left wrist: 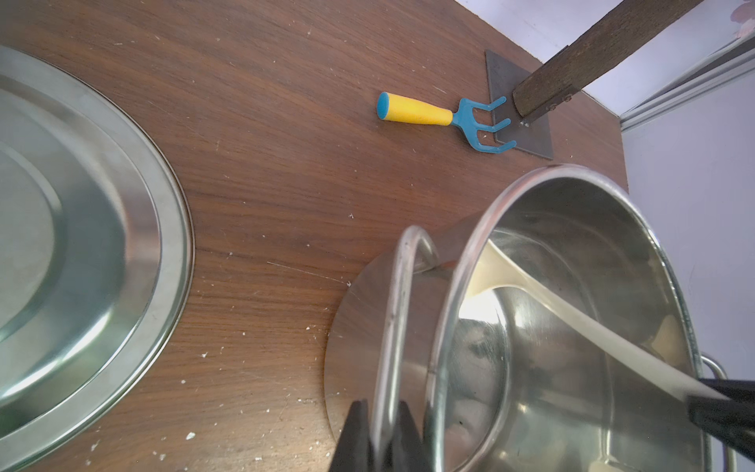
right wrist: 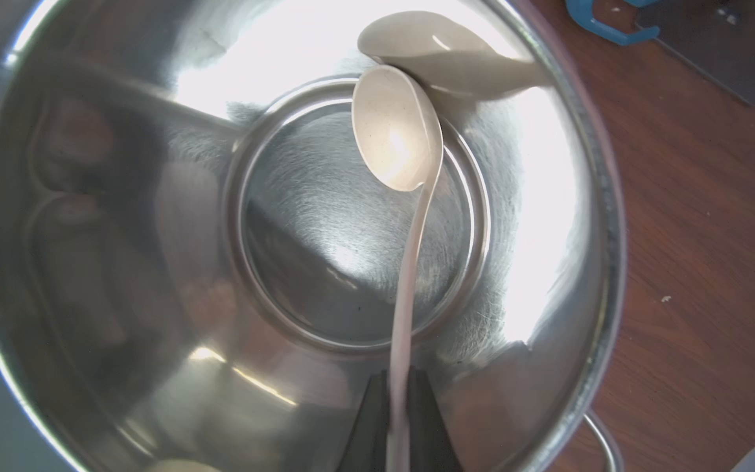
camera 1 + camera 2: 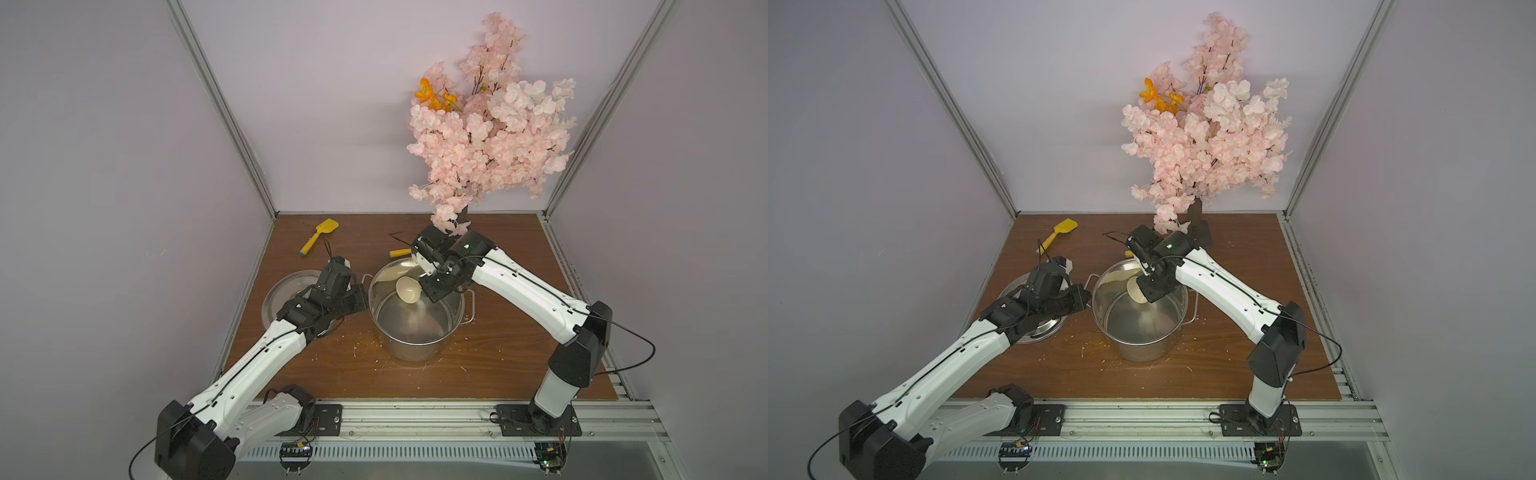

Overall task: Stir the soup with a spoon
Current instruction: Stir the soup in the pan with a stick.

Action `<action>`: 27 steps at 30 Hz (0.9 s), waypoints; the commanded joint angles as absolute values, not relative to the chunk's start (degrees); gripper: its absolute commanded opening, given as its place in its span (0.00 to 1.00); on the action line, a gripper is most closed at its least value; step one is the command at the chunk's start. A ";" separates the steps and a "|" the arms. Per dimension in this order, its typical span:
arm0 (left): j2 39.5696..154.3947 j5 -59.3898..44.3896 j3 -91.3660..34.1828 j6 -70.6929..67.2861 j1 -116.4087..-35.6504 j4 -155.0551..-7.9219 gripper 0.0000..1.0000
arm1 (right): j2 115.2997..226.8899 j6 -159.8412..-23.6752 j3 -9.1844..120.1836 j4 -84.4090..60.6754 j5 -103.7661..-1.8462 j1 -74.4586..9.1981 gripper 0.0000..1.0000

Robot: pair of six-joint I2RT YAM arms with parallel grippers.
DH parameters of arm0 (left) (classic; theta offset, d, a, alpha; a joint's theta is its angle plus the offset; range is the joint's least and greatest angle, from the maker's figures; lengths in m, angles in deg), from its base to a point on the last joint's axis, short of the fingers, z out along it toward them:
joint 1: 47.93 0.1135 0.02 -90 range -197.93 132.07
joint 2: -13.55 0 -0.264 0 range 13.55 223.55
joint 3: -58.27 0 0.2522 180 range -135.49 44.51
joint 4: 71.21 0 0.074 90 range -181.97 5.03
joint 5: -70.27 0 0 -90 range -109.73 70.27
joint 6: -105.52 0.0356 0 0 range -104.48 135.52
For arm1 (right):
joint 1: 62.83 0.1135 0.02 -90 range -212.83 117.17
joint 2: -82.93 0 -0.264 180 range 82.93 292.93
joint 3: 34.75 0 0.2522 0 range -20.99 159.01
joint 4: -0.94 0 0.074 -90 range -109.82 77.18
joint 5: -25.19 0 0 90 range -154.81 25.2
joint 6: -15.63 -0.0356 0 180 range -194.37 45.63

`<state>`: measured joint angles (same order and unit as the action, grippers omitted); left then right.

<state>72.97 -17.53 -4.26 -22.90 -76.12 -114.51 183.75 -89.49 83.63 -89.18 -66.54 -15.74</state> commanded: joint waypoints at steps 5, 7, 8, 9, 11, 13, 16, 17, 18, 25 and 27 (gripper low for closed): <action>73.32 -18.50 -4.16 -19.83 -75.70 -115.50 0.00 | 182.19 -88.35 82.50 -87.24 -61.72 -7.46 0.00; 73.30 -18.59 -4.18 -19.82 -75.70 -115.55 0.00 | 179.66 -89.02 78.21 -86.70 -61.87 -6.14 0.00; 73.32 -18.59 -4.22 -19.80 -75.70 -115.56 0.00 | 178.25 -89.52 76.03 -86.65 -62.35 -5.92 0.00; 73.32 -18.54 -4.25 -19.84 -75.70 -115.56 0.00 | 176.80 -90.00 73.93 -86.65 -63.11 -5.88 0.00; 73.32 -18.51 -4.34 -19.91 -75.72 -115.56 0.00 | 174.18 -91.32 70.18 -87.16 -64.85 -6.04 0.00; 73.19 -18.46 -4.31 -19.95 -75.71 -115.56 0.00 | 172.01 -92.29 67.23 -88.30 -66.98 -6.43 0.00; 72.97 -18.37 -4.35 -19.98 -75.70 -115.58 0.00 | 169.58 -93.32 64.64 -89.48 -70.16 -8.86 0.00; 72.90 -18.33 -4.31 -19.97 -75.70 -115.56 0.00 | 169.03 -93.43 64.29 -89.49 -70.69 -10.04 0.00; 72.88 -18.28 -4.26 -20.03 -75.70 -115.51 0.00 | 168.64 -93.43 64.23 -89.54 -71.32 -11.18 0.00; 72.97 -18.08 -4.18 -19.97 -75.72 -115.53 0.00 | 172.84 -91.44 71.09 -89.49 -74.42 -17.02 0.00; 73.05 -18.06 -3.99 -20.04 -75.70 -115.47 0.00 | 175.52 -90.89 74.97 -88.71 -73.91 -17.04 0.00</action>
<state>73.06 -17.53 -4.26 -22.88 -76.12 -114.40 173.54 -91.74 71.08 -90.11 -72.58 -17.32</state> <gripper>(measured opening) 0.098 0.094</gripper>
